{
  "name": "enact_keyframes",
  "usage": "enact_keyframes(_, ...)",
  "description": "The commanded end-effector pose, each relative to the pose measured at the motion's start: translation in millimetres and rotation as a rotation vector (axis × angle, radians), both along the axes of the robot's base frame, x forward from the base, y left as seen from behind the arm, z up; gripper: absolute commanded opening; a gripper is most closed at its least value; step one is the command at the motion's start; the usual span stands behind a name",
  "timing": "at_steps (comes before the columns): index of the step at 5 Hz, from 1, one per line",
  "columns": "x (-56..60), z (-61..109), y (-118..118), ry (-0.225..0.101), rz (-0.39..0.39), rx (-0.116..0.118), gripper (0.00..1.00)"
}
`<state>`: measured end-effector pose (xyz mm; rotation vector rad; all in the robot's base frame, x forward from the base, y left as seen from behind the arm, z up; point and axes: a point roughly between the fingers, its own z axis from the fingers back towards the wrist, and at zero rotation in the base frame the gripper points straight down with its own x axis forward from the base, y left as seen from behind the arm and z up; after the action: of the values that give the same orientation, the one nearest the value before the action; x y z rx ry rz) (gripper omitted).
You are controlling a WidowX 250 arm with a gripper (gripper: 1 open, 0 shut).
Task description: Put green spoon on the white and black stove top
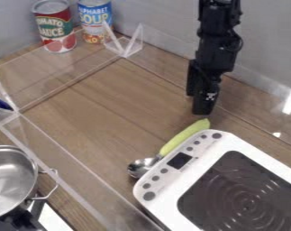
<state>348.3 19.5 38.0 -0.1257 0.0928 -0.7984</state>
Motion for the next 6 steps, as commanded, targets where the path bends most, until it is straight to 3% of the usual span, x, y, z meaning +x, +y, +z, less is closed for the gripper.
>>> enact_keyframes(1, 14.0, 15.1, 4.7, -0.058, 0.017, 0.0, 1.0)
enact_keyframes(6, 26.1, 14.9, 10.6, -0.052, 0.021, -0.006, 1.0)
